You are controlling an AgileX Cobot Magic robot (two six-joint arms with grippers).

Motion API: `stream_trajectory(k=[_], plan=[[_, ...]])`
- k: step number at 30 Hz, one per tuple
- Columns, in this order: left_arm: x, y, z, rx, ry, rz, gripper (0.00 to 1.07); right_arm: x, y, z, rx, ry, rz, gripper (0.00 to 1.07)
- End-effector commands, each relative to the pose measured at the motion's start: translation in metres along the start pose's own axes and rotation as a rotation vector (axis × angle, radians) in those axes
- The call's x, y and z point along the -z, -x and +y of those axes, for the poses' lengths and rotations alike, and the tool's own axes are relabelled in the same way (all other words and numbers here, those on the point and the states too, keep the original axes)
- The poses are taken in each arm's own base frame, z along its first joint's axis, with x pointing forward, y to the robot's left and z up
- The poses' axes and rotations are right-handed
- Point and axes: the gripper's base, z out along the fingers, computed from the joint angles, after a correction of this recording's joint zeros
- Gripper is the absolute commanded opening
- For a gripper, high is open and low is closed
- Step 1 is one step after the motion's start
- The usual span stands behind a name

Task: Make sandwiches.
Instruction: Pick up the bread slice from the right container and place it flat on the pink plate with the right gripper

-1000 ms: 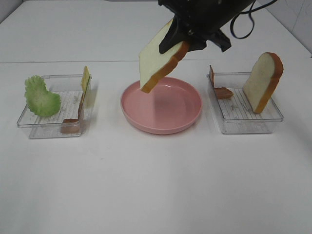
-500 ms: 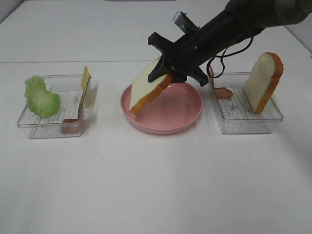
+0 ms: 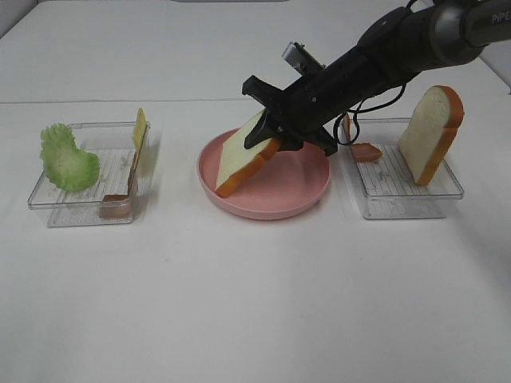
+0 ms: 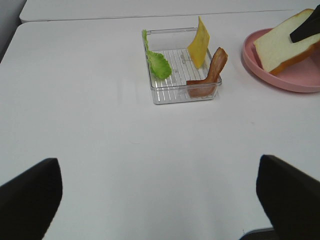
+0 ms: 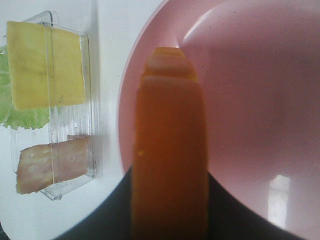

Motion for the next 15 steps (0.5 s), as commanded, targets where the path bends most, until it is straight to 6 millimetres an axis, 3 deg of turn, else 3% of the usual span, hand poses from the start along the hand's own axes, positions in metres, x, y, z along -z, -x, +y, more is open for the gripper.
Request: stream_trajectory(k=[1, 2, 3, 4, 5, 6, 8, 15], plan=[[0.0014, -0.0002, -0.0009, 0.011, -0.012, -0.028, 1.00, -0.0038, -0.0022, -0.0047, -0.002, -0.007, 0.017, 0.14], [0.0014, -0.0002, -0.0009, 0.011, -0.012, -0.028, 1.00, -0.0035, -0.0022, -0.0045, 0.000, -0.008, 0.017, 0.22], [0.0014, -0.0002, -0.0009, 0.011, -0.012, -0.028, 1.00, -0.0035, -0.0022, -0.0045, 0.000, -0.008, 0.017, 0.22], [0.0014, -0.0002, -0.0009, 0.011, -0.012, -0.028, 1.00, -0.0018, -0.0020, -0.0035, -0.001, -0.011, 0.015, 0.39], [0.0014, -0.0002, -0.0009, 0.011, -0.012, -0.028, 1.00, -0.0014, -0.0024, -0.0038, -0.008, -0.018, 0.019, 0.49], [0.0014, -0.0002, -0.0009, 0.011, -0.012, -0.028, 1.00, -0.0014, -0.0024, -0.0038, -0.008, -0.018, 0.019, 0.49], [0.0014, -0.0002, -0.0009, 0.011, -0.012, -0.028, 1.00, -0.0002, -0.0045, -0.0072, -0.010, -0.065, 0.041, 0.74], [0.0014, -0.0002, -0.0009, 0.011, -0.012, -0.028, 1.00, 0.0056, -0.0069, -0.0092, 0.017, -0.131, 0.069, 0.77]])
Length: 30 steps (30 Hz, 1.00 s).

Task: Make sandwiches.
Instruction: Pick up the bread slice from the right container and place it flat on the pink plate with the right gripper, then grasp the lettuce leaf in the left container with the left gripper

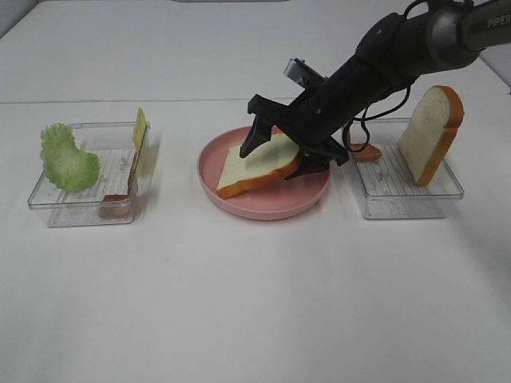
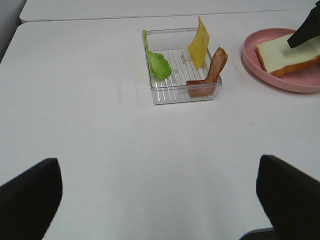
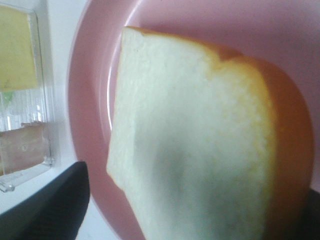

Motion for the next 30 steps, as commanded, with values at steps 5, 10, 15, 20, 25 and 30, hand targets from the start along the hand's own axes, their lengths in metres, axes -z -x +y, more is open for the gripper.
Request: stream_trajectory(k=[5, 10, 15, 20, 25, 30], plan=[[0.001, 0.000, -0.001, 0.011, -0.012, -0.028, 1.00, 0.019, -0.001, 0.008, 0.030, -0.031, -0.014, 0.77], [0.001, 0.000, -0.001, 0.011, -0.012, -0.028, 1.00, 0.032, -0.002, 0.012, 0.050, -0.078, -0.024, 0.77], [0.001, 0.000, -0.001, 0.011, -0.012, -0.028, 1.00, 0.047, -0.002, 0.014, 0.076, -0.148, -0.041, 0.77], [0.001, 0.000, -0.001, 0.011, -0.012, -0.028, 1.00, 0.084, -0.007, 0.026, 0.127, -0.233, -0.073, 0.77], [0.001, 0.000, -0.001, 0.011, -0.012, -0.027, 1.00, 0.113, -0.014, 0.036, 0.186, -0.280, -0.095, 0.77], [0.001, 0.000, -0.001, 0.011, -0.012, -0.027, 1.00, 0.153, -0.024, 0.048, 0.267, -0.361, -0.137, 0.77]])
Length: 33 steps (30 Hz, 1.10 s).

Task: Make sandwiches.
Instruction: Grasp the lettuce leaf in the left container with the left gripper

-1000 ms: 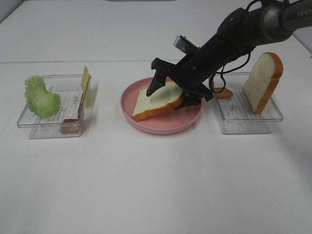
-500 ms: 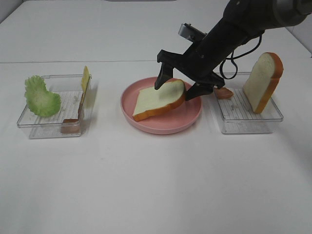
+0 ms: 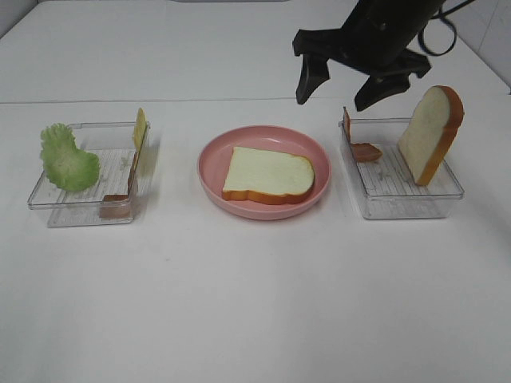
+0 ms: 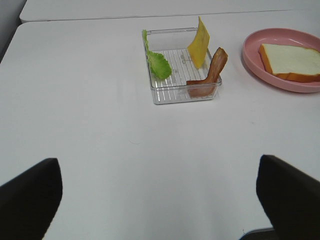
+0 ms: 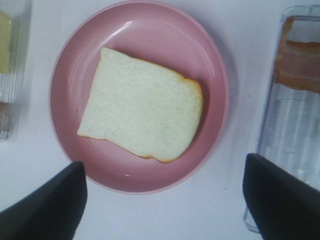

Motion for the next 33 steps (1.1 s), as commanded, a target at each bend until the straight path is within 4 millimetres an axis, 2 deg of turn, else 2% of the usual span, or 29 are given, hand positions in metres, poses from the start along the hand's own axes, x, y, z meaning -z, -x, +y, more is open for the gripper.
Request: stream_trajectory(k=[1, 2, 3, 4, 5, 6, 7, 8, 9, 10, 11, 12, 13, 17, 22, 25, 27, 28, 29, 30, 31, 32, 33], plan=[[0.001, 0.000, -0.001, 0.011, -0.012, -0.027, 1.00, 0.043, -0.006, -0.007, 0.057, -0.096, -0.037, 0.77], [0.001, 0.000, -0.001, 0.011, -0.012, -0.027, 1.00, 0.043, -0.006, -0.007, 0.057, -0.096, -0.037, 0.77], [0.001, 0.000, -0.001, 0.011, -0.012, -0.027, 1.00, 0.053, -0.007, -0.010, 0.050, -0.110, -0.044, 0.77], [0.001, 0.000, -0.001, 0.011, -0.012, -0.027, 1.00, 0.069, -0.008, -0.023, 0.022, -0.134, -0.053, 0.77], [0.001, 0.000, -0.001, 0.011, -0.012, -0.027, 1.00, 0.069, -0.008, -0.023, 0.022, -0.134, -0.053, 0.77], [0.001, 0.000, -0.001, 0.011, -0.012, -0.027, 1.00, 0.083, -0.009, -0.045, -0.033, -0.158, -0.053, 0.76], [0.001, 0.000, -0.001, 0.011, -0.012, -0.027, 1.00, 0.083, -0.009, -0.045, -0.033, -0.158, -0.053, 0.76], [0.001, 0.000, -0.001, 0.011, -0.011, -0.027, 1.00, 0.090, -0.010, -0.054, -0.052, -0.169, -0.056, 0.76], [0.001, 0.000, -0.001, 0.010, -0.010, -0.027, 1.00, 0.103, -0.012, -0.077, -0.094, -0.199, -0.058, 0.76], [0.001, 0.000, -0.001, 0.010, -0.010, -0.027, 1.00, 0.103, -0.012, -0.077, -0.094, -0.199, -0.058, 0.76], [0.001, 0.000, -0.001, 0.010, -0.010, -0.027, 1.00, 0.108, -0.013, -0.086, -0.106, -0.213, -0.061, 0.76], [0.001, 0.000, -0.001, 0.010, -0.010, -0.027, 1.00, 0.118, -0.016, -0.104, -0.123, -0.243, -0.066, 0.76], [0.001, 0.000, -0.001, 0.010, -0.010, -0.027, 1.00, 0.118, -0.016, -0.104, -0.123, -0.243, -0.066, 0.76], [0.001, 0.000, -0.001, 0.010, -0.010, -0.027, 1.00, 0.130, -0.024, -0.126, -0.148, -0.266, -0.037, 0.76], [0.001, 0.000, -0.001, 0.010, -0.010, -0.027, 1.00, 0.132, -0.028, -0.129, -0.160, -0.265, 0.004, 0.76], [0.001, 0.000, -0.001, 0.010, -0.010, -0.027, 1.00, 0.138, -0.040, -0.125, -0.159, -0.265, 0.021, 0.76], [0.001, 0.000, -0.001, 0.010, -0.010, -0.027, 1.00, 0.148, -0.063, -0.117, -0.157, -0.265, 0.002, 0.76], [0.001, 0.000, -0.001, 0.010, -0.010, -0.027, 1.00, 0.148, -0.063, -0.117, -0.157, -0.265, 0.002, 0.76], [0.001, 0.000, -0.001, 0.010, -0.010, -0.027, 1.00, 0.161, -0.083, -0.109, -0.150, -0.269, -0.045, 0.76], [0.001, 0.000, -0.001, 0.010, -0.010, -0.027, 1.00, 0.164, -0.092, -0.107, -0.147, -0.272, -0.064, 0.76], [0.001, 0.000, -0.001, 0.010, -0.010, -0.027, 1.00, 0.164, -0.092, -0.107, -0.147, -0.272, -0.064, 0.76], [0.001, 0.000, -0.001, 0.010, -0.010, -0.027, 1.00, 0.172, -0.115, -0.100, -0.143, -0.275, -0.094, 0.76], [0.001, 0.000, -0.001, 0.010, -0.010, -0.027, 1.00, 0.176, -0.129, -0.097, -0.140, -0.275, -0.110, 0.76]])
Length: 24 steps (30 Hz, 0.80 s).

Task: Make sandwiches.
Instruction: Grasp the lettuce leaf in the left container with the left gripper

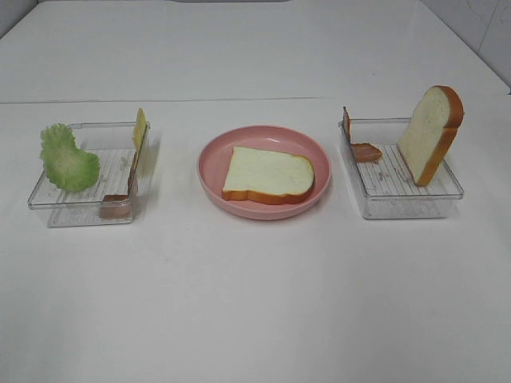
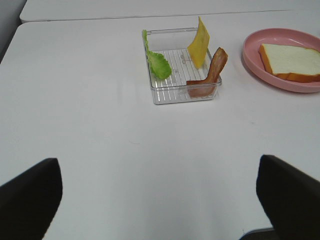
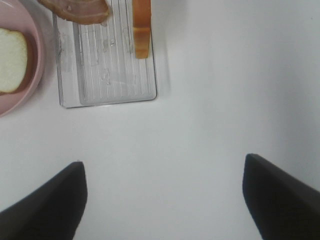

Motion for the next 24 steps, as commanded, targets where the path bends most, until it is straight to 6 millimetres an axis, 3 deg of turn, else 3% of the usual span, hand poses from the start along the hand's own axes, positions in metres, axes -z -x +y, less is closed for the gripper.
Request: stream_trajectory(k=[1, 2, 3, 4, 6, 7, 9, 11, 12, 14, 18, 20, 24], plan=[[0.001, 0.000, -0.001, 0.010, -0.010, -0.027, 1.00, 0.006, -0.014, -0.001, 0.008, -0.004, -0.022, 0.76], [0.001, 0.000, -0.001, 0.010, -0.010, -0.027, 1.00, 0.014, -0.043, -0.001, 0.009, -0.003, -0.039, 0.76], [0.001, 0.000, -0.001, 0.010, -0.010, -0.027, 1.00, 0.014, -0.043, -0.001, 0.009, -0.003, -0.039, 0.76], [0.001, 0.000, -0.001, 0.010, -0.010, -0.027, 1.00, 0.021, -0.072, -0.001, 0.012, -0.008, -0.064, 0.76], [0.001, 0.000, -0.001, 0.010, -0.010, -0.027, 1.00, 0.024, -0.083, -0.001, 0.014, -0.010, -0.077, 0.76], [0.001, 0.000, -0.001, 0.010, -0.010, -0.027, 1.00, 0.029, -0.107, -0.001, 0.020, -0.018, -0.117, 0.76], [0.001, 0.000, -0.001, 0.010, -0.010, -0.027, 1.00, 0.032, -0.119, -0.002, 0.023, -0.024, -0.144, 0.76], [0.001, 0.000, -0.001, 0.010, -0.010, -0.027, 1.00, 0.039, -0.150, -0.002, 0.030, -0.032, -0.218, 0.76], [0.001, 0.000, -0.001, 0.010, -0.010, -0.027, 1.00, 0.039, -0.150, -0.002, 0.030, -0.032, -0.218, 0.76], [0.001, 0.000, -0.001, 0.010, -0.010, -0.027, 1.00, 0.048, -0.186, -0.002, 0.037, -0.029, -0.337, 0.76], [0.001, 0.000, -0.001, 0.010, -0.010, -0.027, 1.00, 0.049, -0.202, -0.002, 0.040, -0.028, -0.386, 0.76], [0.001, 0.000, -0.001, 0.010, -0.010, -0.027, 1.00, 0.049, -0.233, -0.002, 0.048, -0.030, -0.485, 0.76], [0.001, 0.000, -0.001, 0.010, -0.010, -0.027, 1.00, 0.049, -0.251, -0.002, 0.065, -0.032, -0.561, 0.76]])
